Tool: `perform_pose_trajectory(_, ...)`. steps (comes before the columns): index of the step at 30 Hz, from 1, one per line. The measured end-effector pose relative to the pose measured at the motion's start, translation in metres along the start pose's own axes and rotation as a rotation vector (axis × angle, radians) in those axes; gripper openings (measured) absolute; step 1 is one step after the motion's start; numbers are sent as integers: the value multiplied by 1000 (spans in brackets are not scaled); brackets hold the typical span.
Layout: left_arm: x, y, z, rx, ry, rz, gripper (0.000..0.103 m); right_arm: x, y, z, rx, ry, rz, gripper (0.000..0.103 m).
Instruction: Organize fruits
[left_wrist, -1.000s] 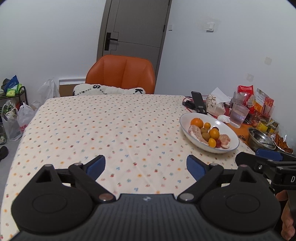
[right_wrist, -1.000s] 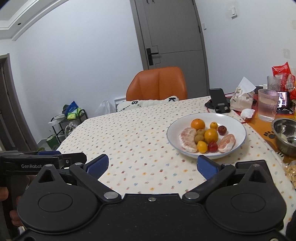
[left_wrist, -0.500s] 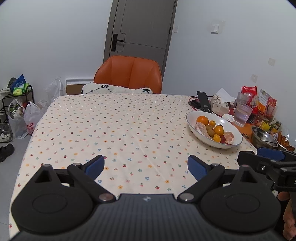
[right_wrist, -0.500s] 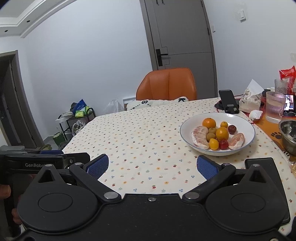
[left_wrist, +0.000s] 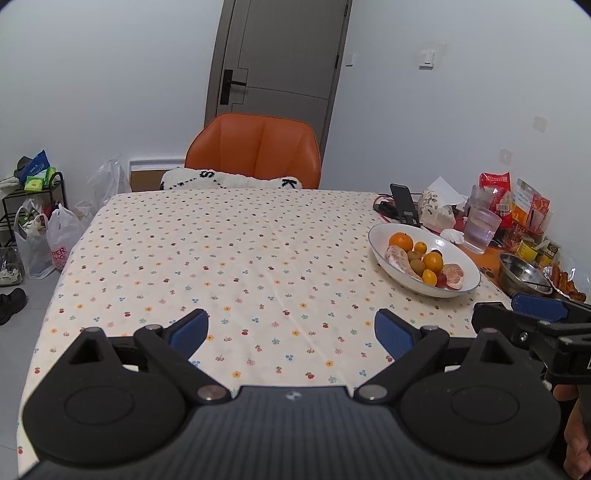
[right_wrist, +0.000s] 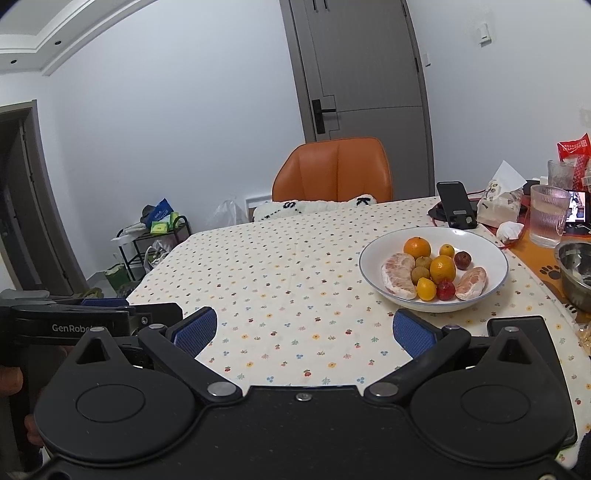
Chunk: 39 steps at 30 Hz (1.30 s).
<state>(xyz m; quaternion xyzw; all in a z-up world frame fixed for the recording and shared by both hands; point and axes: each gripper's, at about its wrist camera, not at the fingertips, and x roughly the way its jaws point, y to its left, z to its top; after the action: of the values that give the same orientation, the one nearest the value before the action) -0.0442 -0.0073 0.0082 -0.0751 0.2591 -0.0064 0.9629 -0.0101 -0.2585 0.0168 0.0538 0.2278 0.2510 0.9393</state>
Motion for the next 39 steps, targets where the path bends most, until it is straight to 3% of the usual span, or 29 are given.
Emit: perform_pose_trajectory(39,-5,-3,1,6,-11,-2,96,-6,-2,2,2,-12,-8,103)
